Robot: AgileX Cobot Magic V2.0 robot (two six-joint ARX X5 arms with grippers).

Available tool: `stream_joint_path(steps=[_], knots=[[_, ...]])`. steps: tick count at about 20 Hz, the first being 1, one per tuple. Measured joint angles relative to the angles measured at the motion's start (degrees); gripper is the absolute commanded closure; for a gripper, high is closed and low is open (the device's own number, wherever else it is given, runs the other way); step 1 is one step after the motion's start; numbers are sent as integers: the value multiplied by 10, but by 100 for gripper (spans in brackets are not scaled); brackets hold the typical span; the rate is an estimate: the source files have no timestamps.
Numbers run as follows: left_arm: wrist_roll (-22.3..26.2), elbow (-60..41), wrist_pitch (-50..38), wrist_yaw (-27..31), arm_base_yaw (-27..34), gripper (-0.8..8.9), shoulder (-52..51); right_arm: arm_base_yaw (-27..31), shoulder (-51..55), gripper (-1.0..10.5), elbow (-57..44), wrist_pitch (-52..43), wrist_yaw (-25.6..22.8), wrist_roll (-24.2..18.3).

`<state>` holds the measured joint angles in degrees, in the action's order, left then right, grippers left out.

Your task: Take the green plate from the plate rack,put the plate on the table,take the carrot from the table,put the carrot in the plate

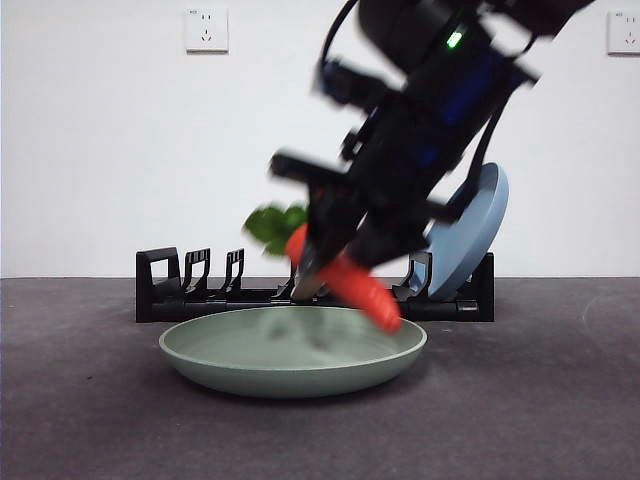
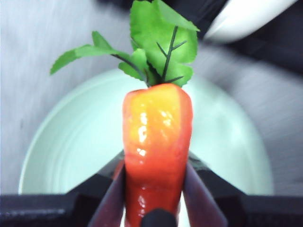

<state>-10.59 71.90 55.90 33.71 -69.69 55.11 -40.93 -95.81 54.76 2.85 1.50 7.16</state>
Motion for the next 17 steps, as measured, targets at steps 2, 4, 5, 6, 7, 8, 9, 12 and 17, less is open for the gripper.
stream_joint_path(steps=[2, 4, 5, 6, 7, 8, 9, 12, 17], knots=[[0, 0, 5, 0, 0, 463, 0, -8, -37, 963, 0, -14, 0, 2], [0, 0, 10, 0, 0, 463, 0, -7, -57, 962, 0, -17, 0, 5], [0, 0, 10, 0, 0, 463, 0, -7, -63, 930, 0, -16, 0, 6], [0, 0, 11, 0, 0, 463, 0, -7, -64, 877, 0, -13, 0, 6], [0, 0, 11, 0, 0, 463, 0, -6, -64, 774, 0, -14, 0, 6], [0, 0, 10, 0, 0, 463, 0, -7, -64, 668, 0, -14, 0, 6], [0, 0, 11, 0, 0, 463, 0, -7, -64, 537, 0, -14, 0, 6], [0, 0, 11, 0, 0, 463, 0, -7, -64, 459, 0, -14, 0, 6], [0, 0, 11, -12, 0, 463, 0, -7, -1, 460, 0, 19, 0, 6]])
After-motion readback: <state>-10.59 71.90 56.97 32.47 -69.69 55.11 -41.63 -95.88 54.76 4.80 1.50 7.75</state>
